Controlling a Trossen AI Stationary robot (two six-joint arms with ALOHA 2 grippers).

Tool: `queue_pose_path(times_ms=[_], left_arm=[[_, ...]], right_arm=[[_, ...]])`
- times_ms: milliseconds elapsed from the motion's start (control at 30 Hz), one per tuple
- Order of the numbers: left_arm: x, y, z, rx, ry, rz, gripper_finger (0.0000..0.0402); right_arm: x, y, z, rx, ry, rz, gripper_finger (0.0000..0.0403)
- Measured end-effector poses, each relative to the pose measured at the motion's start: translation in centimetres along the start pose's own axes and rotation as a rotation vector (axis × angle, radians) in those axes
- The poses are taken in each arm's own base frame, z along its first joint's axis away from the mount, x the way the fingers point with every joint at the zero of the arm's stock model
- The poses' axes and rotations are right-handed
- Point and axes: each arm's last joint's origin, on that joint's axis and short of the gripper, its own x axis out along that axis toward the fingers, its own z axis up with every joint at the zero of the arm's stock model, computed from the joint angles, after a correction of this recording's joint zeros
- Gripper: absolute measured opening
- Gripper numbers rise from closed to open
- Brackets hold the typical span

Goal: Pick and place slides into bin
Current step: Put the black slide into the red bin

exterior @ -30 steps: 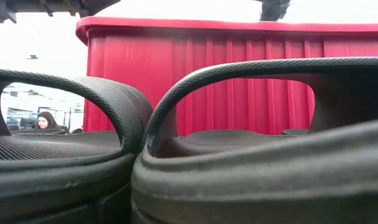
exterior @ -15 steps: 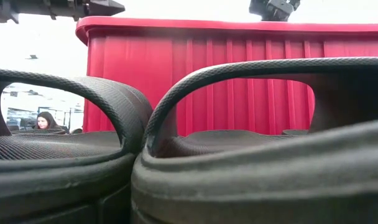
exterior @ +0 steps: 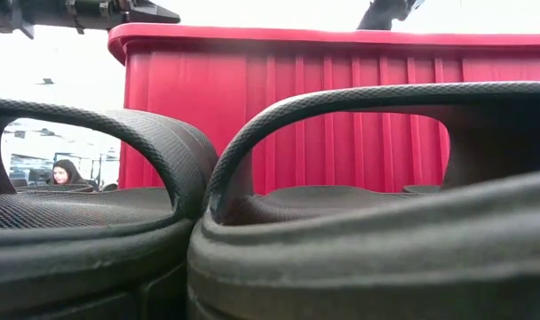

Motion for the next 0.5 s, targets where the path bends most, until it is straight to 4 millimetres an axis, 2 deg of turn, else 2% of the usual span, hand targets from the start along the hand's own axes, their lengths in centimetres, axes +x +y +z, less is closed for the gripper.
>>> queue_pose_path(times_ms=[233, 333, 500], left_arm=[[0.0, 0.0, -0.1, 0.026, 0.015, -0.016, 0.0001], [0.0, 0.0, -0.1, 0.026, 0.017, -0.017, 0.0001], [0.0, 0.1, -0.2, -0.044, 0.030, -0.013, 0.0001]], right_arm=[[-0.5, 1.5, 0.1, -0.063, -0.011, 0.006, 0.0000], [-0.6, 1.8, 0.0, -0.027, 0.016, -0.067, 0.0000], [-0.2, 2.5, 0.4, -0.004, -0.004, -0.049, 0.0000]])
